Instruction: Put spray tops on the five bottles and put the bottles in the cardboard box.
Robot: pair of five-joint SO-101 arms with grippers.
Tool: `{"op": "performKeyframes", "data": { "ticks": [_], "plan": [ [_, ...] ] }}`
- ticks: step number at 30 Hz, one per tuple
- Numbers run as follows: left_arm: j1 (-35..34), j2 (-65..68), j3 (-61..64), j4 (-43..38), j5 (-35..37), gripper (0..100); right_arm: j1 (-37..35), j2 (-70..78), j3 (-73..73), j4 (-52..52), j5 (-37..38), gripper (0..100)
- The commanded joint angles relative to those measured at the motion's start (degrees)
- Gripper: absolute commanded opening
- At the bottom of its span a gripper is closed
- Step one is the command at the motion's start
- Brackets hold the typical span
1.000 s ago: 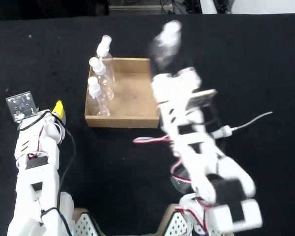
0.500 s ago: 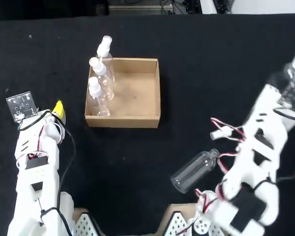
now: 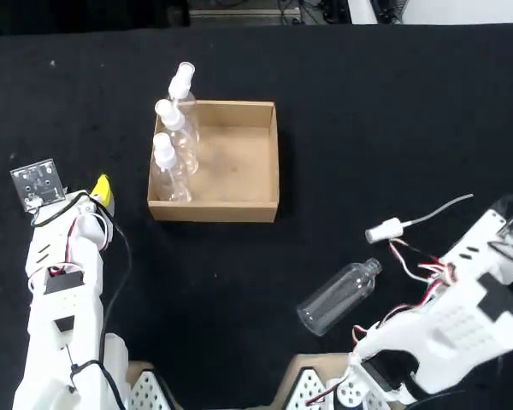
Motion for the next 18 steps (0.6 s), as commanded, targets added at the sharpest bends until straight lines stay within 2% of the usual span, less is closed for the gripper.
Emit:
{"op": "performKeyframes", "data": {
  "ticks": [1,4,12,18],
  "plan": [
    [0.57,-0.18,-0.31,-1.23,-0.62,20,1.41,2.68,-2.86,-9.23,0.44,1.1],
    [0.57,-0.18,-0.31,-1.23,-0.62,20,1.14,4.70,-2.59,-12.66,0.44,1.1],
    [0.57,-0.18,-0.31,-1.32,-0.62,20,0.88,6.55,-2.59,-12.75,0.44,1.5],
    [0.57,-0.18,-0.31,-1.32,-0.62,20,0.26,6.37,-2.59,-13.10,0.44,14.9]
  ]
}}
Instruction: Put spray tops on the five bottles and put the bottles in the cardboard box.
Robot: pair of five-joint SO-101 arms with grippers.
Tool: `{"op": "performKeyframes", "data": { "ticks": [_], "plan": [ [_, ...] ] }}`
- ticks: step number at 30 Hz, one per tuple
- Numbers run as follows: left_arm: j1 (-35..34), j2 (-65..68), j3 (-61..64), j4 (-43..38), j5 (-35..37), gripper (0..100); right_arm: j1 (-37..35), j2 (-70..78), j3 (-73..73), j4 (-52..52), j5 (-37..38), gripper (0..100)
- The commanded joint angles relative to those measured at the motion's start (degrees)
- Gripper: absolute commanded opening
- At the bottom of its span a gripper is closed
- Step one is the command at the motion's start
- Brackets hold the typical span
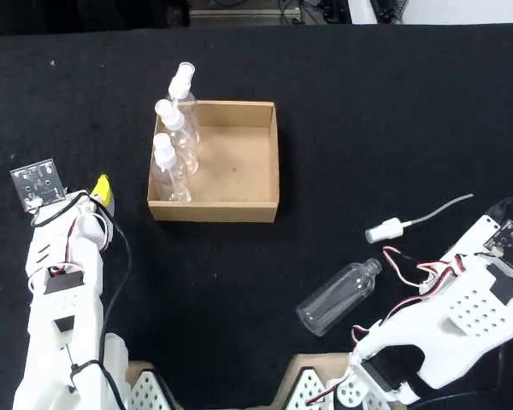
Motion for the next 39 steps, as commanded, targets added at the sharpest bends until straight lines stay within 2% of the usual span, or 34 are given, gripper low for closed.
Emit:
{"op": "performKeyframes", "data": {
  "ticks": [1,5,11,18,24,35,39],
  "plan": [
    [0.57,-0.18,-0.31,-1.32,-0.62,20,0.00,-0.66,-1.89,-1.85,0.44,15.6],
    [0.57,-0.18,-0.31,-1.32,-0.62,20,-0.97,-0.75,-1.89,-1.85,0.44,17.5],
    [0.57,-0.18,-0.31,-1.32,-0.62,20,-2.37,-0.75,-1.80,-1.41,0.44,29.9],
    [0.57,-0.18,-0.31,-1.32,-0.62,20,-2.46,-1.19,-1.89,-1.85,0.44,27.9],
    [0.57,-0.18,-0.31,-1.32,-0.62,20,-2.20,-9.45,2.51,-0.79,0.44,27.9],
    [0.57,-0.18,-0.31,-1.32,-0.62,20,-1.76,-30.73,6.11,23.56,0.53,27.9],
    [0.57,-0.18,-0.31,-1.32,-0.62,20,-1.14,-38.73,6.73,33.85,5.01,27.9]
  ]
}}
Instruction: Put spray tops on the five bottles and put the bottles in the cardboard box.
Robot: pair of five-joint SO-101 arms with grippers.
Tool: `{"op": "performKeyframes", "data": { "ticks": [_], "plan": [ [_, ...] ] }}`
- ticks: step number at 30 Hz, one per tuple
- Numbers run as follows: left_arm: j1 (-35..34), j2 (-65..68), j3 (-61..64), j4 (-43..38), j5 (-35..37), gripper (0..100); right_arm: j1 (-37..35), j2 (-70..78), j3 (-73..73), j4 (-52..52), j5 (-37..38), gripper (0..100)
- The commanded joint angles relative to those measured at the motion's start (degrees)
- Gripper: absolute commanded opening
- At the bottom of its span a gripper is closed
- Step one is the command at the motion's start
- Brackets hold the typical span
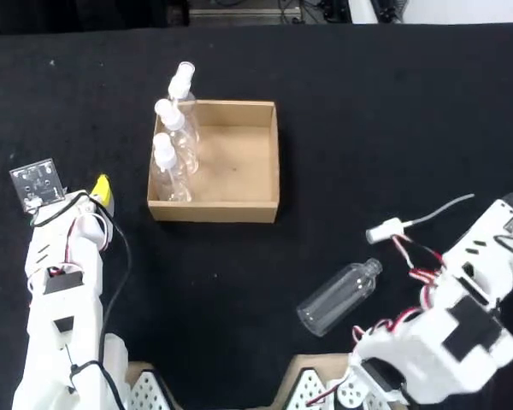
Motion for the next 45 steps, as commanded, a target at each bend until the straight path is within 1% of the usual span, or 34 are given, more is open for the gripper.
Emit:
{"op": "performKeyframes", "data": {
  "ticks": [1,4,6,8,9,17,23,27,32,45],
  "plan": [
    [0.57,-0.18,-0.31,-1.32,-0.53,20,0.00,-9.98,0.13,9.85,4.22,27.9],
    [0.57,-0.18,-0.31,-1.32,-0.53,20,0.79,-15.60,0.40,18.55,7.91,27.9],
    [0.57,-0.18,-0.31,-1.32,-0.53,20,1.93,-18.68,0.31,24.18,8.70,27.9],
    [0.57,-0.18,-0.31,-1.32,-0.53,20,2.64,-19.82,0.31,27.69,8.88,27.9],
    [0.57,-0.18,-0.31,-1.23,-0.53,20,2.64,-19.65,0.31,27.87,8.88,27.9],
    [0.57,-0.18,-0.31,-1.14,-0.53,20,3.08,-13.41,-1.98,27.52,8.88,27.9],
    [0.57,-0.18,-0.31,-1.14,-0.53,20,3.08,-7.34,-2.24,21.98,8.79,27.9],
    [0.57,-0.18,-0.31,-1.32,-0.53,20,4.40,-4.62,-2.51,17.93,4.84,27.9],
    [0.66,-0.18,-0.31,-1.32,-0.53,20,5.01,-3.91,-2.68,15.12,4.04,27.9],
    [0.66,-0.18,-0.31,-1.32,-0.53,20,4.48,-3.91,-2.33,15.12,4.04,27.9]
  ]
}}
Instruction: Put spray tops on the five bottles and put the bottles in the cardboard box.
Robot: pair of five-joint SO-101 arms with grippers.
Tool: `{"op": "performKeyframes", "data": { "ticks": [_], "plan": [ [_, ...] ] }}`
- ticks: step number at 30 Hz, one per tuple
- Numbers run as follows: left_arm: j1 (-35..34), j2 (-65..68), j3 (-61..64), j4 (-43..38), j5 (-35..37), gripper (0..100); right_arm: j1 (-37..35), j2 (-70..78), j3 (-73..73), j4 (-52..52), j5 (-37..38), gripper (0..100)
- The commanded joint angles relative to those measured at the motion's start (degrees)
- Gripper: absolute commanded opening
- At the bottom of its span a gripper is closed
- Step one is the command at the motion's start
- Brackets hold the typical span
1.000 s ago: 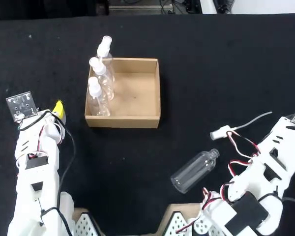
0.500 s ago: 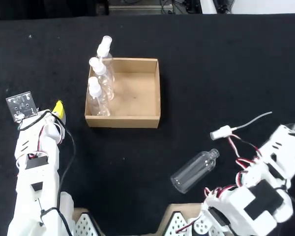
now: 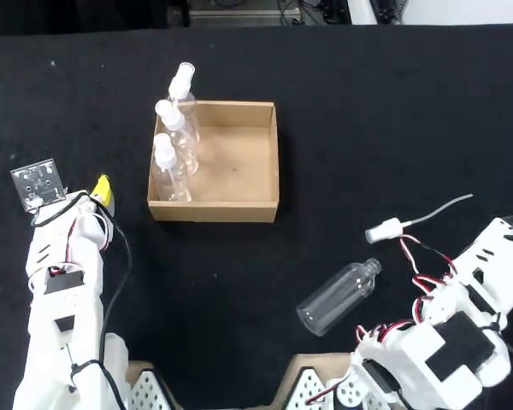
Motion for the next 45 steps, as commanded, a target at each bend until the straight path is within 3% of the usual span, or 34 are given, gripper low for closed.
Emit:
{"op": "performKeyframes", "data": {
  "ticks": [1,45],
  "plan": [
    [0.66,-0.18,-0.31,-1.32,-0.53,20,0.70,-0.57,-2.77,-1.67,-0.44,27.9],
    [0.66,-0.18,-0.31,-1.14,-0.53,20,-1.23,-0.22,-2.07,-1.85,-0.53,27.9]
  ]
}}
